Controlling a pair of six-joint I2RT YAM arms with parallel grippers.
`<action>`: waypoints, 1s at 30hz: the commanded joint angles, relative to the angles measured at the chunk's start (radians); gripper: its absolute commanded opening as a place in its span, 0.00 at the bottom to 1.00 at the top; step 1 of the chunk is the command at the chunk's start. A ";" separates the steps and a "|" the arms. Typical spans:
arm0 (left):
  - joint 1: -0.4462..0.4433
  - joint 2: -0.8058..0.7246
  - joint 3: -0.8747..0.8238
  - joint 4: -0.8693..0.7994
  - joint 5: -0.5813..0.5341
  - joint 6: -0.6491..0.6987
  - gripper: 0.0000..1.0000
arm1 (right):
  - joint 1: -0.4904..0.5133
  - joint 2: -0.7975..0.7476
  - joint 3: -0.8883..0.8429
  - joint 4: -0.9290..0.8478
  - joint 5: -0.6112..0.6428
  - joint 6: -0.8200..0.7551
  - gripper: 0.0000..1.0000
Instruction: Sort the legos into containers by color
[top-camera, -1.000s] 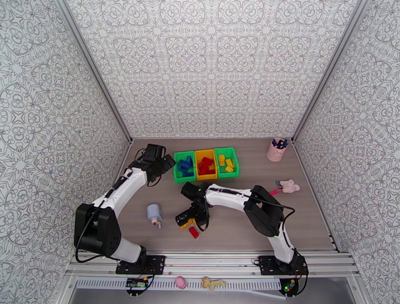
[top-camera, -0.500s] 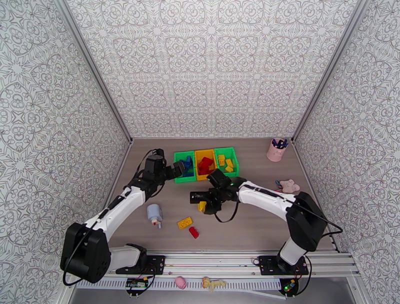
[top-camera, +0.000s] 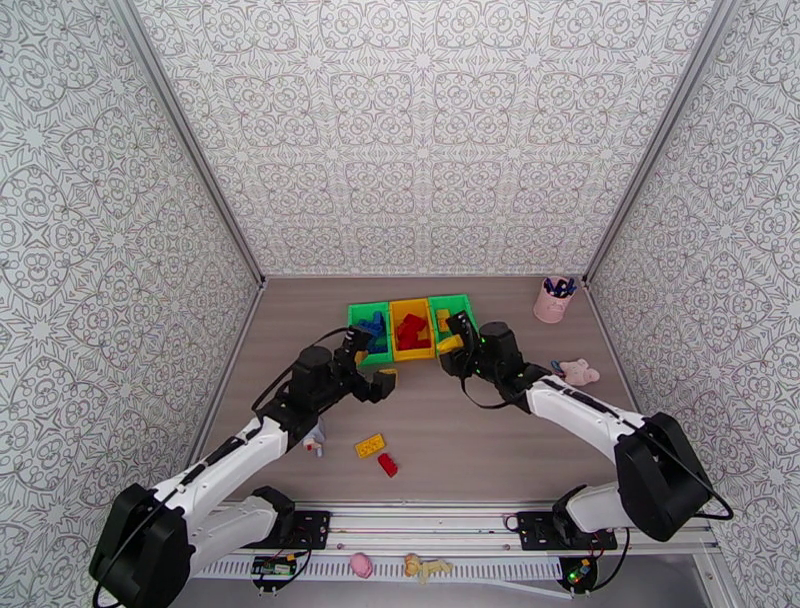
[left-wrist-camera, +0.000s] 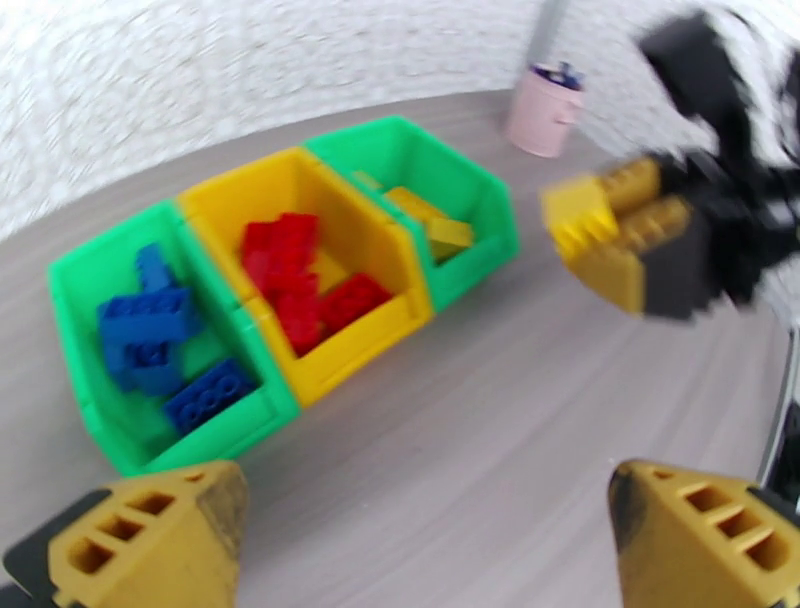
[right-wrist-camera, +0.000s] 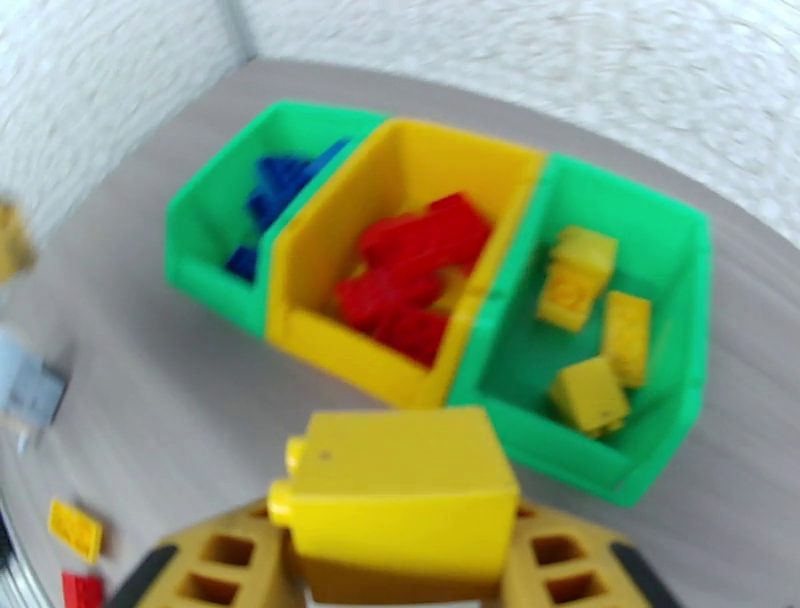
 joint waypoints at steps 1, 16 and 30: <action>-0.043 -0.006 0.004 0.036 0.067 0.157 1.00 | -0.020 0.092 0.134 -0.057 0.128 0.144 0.28; -0.116 0.003 0.019 0.016 0.048 0.232 1.00 | -0.048 0.449 0.505 -0.264 0.233 0.202 0.33; -0.104 -0.029 0.087 -0.231 -0.123 0.208 1.00 | -0.048 0.223 0.283 -0.047 0.122 0.051 0.92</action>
